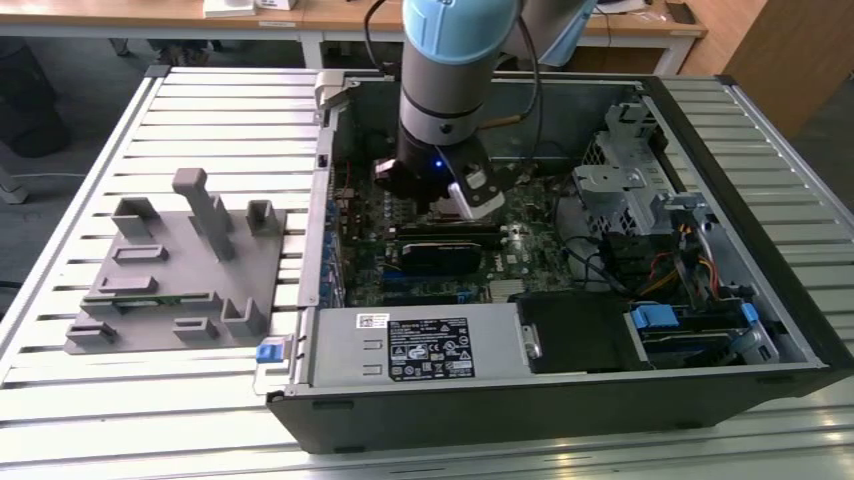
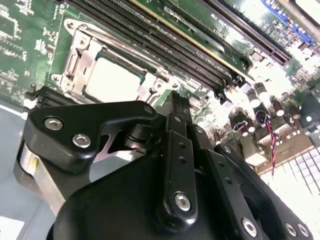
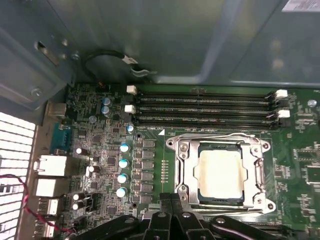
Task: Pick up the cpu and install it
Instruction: 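Install the second cpu locking lever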
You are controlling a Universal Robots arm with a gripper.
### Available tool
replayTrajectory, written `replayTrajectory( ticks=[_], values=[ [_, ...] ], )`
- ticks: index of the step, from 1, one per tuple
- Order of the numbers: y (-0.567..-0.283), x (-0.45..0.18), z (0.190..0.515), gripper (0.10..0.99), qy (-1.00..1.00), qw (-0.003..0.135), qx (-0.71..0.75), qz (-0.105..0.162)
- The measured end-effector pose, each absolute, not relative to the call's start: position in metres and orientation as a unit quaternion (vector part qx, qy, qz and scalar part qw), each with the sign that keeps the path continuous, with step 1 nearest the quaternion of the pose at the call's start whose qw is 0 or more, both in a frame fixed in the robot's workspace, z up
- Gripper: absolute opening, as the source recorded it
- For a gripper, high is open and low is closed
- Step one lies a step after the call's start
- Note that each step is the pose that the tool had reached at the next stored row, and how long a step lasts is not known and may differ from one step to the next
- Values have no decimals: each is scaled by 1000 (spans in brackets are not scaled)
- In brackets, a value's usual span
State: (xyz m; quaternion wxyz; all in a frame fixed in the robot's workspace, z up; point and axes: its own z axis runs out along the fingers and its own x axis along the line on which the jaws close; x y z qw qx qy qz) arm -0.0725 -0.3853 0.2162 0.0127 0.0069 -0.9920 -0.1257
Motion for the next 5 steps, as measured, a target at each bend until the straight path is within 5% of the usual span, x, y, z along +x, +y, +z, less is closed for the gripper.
replayTrajectory(
  ticks=[5],
  values=[
    [-385, -72, 230, 106, -992, 12, 7, -126]
  ],
)
